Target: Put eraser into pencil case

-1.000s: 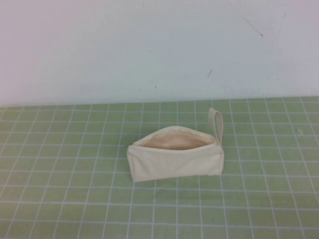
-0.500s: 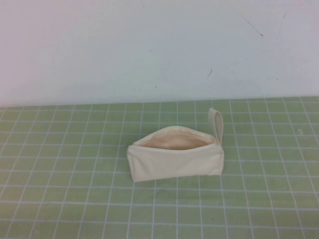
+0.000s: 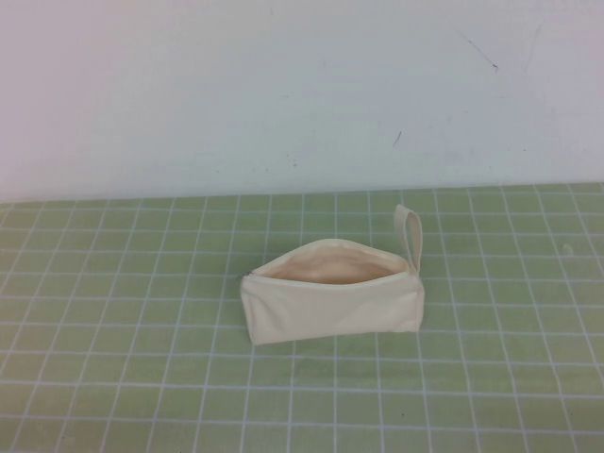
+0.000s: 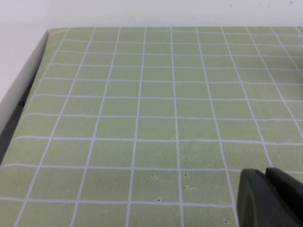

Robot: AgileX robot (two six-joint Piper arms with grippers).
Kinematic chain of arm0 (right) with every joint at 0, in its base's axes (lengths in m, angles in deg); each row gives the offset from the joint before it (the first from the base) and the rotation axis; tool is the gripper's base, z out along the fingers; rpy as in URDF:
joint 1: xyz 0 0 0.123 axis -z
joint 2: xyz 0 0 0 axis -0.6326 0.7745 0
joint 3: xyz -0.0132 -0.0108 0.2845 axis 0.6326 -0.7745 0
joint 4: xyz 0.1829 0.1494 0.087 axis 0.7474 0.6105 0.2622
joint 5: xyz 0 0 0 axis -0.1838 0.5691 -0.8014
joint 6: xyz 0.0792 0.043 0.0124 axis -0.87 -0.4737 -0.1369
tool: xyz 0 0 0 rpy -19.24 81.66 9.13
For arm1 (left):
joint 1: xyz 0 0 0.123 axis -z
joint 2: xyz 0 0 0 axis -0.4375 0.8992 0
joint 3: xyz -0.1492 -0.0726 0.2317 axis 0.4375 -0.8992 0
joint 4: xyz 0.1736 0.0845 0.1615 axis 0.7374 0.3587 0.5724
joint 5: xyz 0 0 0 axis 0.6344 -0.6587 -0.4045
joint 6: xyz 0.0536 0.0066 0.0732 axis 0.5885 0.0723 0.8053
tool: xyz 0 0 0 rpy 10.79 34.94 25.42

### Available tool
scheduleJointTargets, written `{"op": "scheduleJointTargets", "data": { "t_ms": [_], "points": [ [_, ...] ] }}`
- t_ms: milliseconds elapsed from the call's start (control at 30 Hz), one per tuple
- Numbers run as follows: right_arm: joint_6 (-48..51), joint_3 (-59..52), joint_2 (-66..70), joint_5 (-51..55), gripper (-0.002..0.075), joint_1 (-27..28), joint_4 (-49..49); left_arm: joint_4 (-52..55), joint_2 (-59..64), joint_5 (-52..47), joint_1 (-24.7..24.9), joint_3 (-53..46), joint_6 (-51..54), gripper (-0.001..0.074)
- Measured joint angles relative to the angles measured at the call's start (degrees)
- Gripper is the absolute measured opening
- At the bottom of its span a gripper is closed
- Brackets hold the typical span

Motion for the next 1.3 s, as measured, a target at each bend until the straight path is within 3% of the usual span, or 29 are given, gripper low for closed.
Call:
{"op": "scheduleJointTargets", "data": {
  "t_ms": [333,1300],
  "points": [
    [-6.5,0.0,0.0,0.0,-0.0001,0.0,0.0,0.0,0.0,0.0,0.0,0.0,0.0,-0.0001],
    [-7.0,0.0,0.5,0.1,-0.0001,0.0,0.1,0.0,0.0,0.0,0.0,0.0,-0.1,-0.0001]
  ]
}}
